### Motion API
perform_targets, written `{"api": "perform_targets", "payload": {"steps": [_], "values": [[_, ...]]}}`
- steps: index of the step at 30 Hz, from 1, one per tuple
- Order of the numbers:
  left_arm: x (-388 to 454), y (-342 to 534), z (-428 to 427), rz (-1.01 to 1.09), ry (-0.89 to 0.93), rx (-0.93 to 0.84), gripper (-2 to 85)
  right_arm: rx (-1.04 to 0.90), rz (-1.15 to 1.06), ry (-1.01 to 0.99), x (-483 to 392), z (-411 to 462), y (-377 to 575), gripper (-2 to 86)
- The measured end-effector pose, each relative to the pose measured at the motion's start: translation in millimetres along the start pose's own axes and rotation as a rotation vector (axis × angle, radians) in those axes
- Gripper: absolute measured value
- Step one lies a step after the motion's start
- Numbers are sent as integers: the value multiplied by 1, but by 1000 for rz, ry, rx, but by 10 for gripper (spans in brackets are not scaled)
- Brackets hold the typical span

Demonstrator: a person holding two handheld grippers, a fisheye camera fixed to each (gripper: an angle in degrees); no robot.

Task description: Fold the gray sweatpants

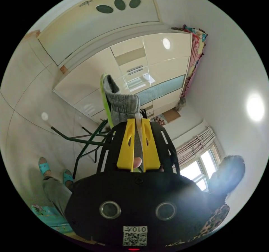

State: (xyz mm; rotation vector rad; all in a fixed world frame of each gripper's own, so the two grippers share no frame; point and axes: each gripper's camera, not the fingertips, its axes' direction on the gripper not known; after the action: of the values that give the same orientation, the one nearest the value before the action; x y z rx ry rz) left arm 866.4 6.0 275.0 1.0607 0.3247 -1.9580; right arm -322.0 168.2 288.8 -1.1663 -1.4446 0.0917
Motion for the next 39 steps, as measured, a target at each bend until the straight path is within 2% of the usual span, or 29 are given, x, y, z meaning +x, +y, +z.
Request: {"api": "perform_targets", "payload": {"steps": [2, 4, 5, 7, 8, 10, 12, 15, 17, 19, 21, 23, 26, 31, 34, 36, 39], "values": [[1, 0, 1, 2, -13, 5, 33, -62, -137, 16, -19, 5, -1, 40], [-12, 3, 7, -29, 29, -5, 33, -115, -11, 148, -1, 8, 4, 39], [-17, 4, 8, -44, 40, -8, 32, -179, 193, 262, 27, 13, 12, 39], [-29, 6, 14, -93, 67, -13, 32, -186, 307, 186, 51, 18, 22, 39], [-29, 5, 16, -95, 74, -17, 32, -105, 280, 108, 45, 18, 18, 39], [-15, -7, 24, -56, 64, -44, 32, -97, 183, 49, 16, 31, -11, 39], [3, -18, 33, -8, 39, -71, 32, -134, -7, 104, -49, 57, -63, 39], [29, -27, 43, 60, 6, -94, 32, -125, -264, 164, -132, 76, -90, 39], [33, -25, 44, 83, -17, -98, 31, -99, -318, 204, -149, 76, -88, 39], [21, -15, 42, 67, -19, -99, 30, -98, -265, 257, -134, 74, -82, 39], [1, -6, 39, 14, -5, -99, 29, -176, -61, 320, -77, 73, -73, 40], [-18, 4, 34, -49, 11, -101, 27, -224, 71, 282, -37, 68, -60, 41], [-18, 11, 27, -26, -27, -125, 20, -197, 120, 191, -15, 51, -44, 42], [-18, 9, 30, -9, -24, -143, 6, -315, 152, 315, 4, 64, -44, 52], [-22, 11, 35, -13, -1, -137, 3, -314, 245, 239, 33, 60, -42, 97], [-24, 12, 36, -26, -3, -134, 1, -202, 336, 163, 64, 38, -38, 118], [-32, 15, 38, -63, 5, -130, 1, -162, 395, 62, 97, 28, -31, 148]]}}
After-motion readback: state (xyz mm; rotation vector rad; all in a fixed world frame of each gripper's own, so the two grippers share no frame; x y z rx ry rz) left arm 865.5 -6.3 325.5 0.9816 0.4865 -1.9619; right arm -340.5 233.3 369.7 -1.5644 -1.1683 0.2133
